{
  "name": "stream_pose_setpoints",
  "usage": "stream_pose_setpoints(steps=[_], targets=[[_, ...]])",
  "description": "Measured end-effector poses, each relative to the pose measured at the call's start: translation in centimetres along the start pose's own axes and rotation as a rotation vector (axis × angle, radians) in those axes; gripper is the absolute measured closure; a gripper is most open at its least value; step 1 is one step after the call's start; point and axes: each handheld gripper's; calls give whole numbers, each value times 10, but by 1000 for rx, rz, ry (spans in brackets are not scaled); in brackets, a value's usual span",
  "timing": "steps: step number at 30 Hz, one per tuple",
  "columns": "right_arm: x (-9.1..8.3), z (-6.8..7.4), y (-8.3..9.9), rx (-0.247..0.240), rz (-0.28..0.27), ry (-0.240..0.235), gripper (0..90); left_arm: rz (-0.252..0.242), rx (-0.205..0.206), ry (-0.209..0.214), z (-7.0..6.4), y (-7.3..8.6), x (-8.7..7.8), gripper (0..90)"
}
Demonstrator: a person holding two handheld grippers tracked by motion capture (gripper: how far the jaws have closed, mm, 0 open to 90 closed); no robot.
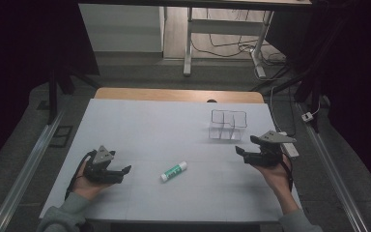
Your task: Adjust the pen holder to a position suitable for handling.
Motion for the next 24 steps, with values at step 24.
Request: stream_pose_setpoints(steps=[24], targets=[[19, -42, -21, 97, 35, 83, 330, 22, 3, 5, -1, 1, 3, 168]])
Point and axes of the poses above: each handheld gripper's, and its own axes: x roughly forward along the jaws, y roughly out of its underside, z roughly to its left, and after that the axes turned 2 degrees about -y, right-handed
